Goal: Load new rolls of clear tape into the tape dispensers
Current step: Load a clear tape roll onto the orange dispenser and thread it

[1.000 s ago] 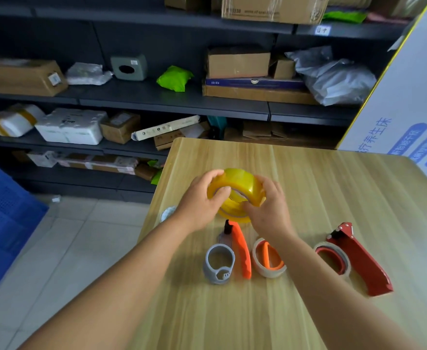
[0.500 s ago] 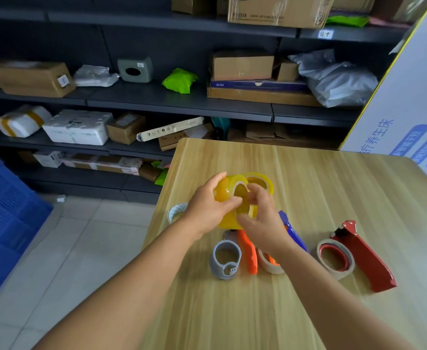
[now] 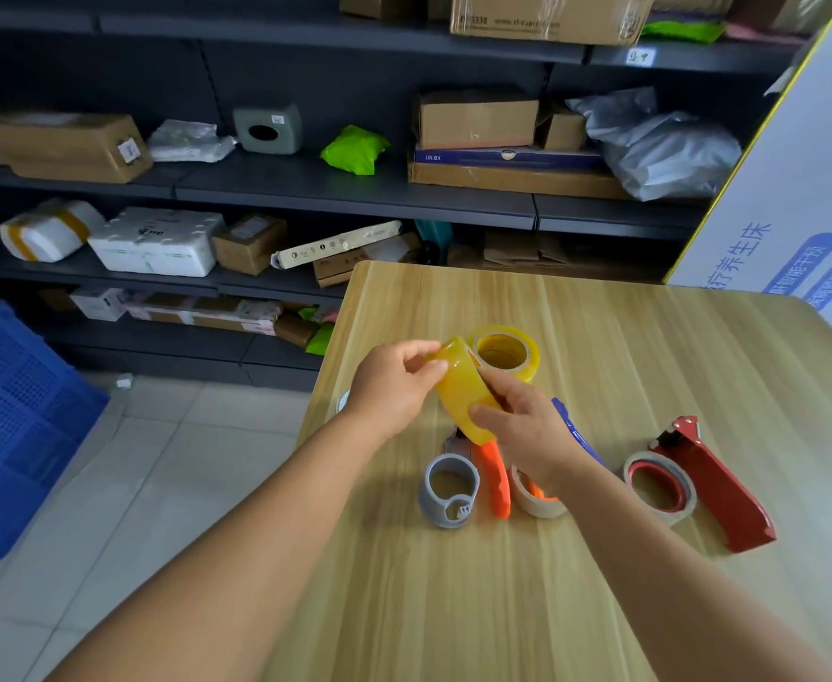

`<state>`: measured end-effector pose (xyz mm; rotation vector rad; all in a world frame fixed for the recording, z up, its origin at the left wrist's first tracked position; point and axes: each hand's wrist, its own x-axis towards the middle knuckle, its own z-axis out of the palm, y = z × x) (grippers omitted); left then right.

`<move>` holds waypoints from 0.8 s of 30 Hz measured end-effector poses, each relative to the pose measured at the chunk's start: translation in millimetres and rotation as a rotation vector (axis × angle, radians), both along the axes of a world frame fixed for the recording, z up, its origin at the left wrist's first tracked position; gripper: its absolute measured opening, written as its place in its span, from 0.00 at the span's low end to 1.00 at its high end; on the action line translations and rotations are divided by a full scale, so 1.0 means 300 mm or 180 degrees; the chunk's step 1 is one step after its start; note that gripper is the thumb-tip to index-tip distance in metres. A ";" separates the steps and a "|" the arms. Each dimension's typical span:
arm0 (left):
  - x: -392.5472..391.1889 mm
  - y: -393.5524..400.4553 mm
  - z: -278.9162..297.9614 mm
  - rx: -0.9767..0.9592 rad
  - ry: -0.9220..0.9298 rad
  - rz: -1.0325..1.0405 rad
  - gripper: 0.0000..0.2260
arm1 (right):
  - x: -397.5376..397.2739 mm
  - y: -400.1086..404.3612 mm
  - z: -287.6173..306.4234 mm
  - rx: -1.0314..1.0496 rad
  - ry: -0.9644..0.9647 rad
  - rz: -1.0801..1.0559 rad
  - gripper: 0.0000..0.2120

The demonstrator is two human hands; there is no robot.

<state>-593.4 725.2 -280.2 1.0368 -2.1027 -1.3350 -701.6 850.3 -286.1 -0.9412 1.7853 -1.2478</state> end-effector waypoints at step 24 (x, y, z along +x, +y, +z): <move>-0.007 0.022 0.002 -0.0480 -0.0254 -0.0205 0.04 | -0.027 0.009 -0.013 0.0007 -0.0237 -0.0403 0.05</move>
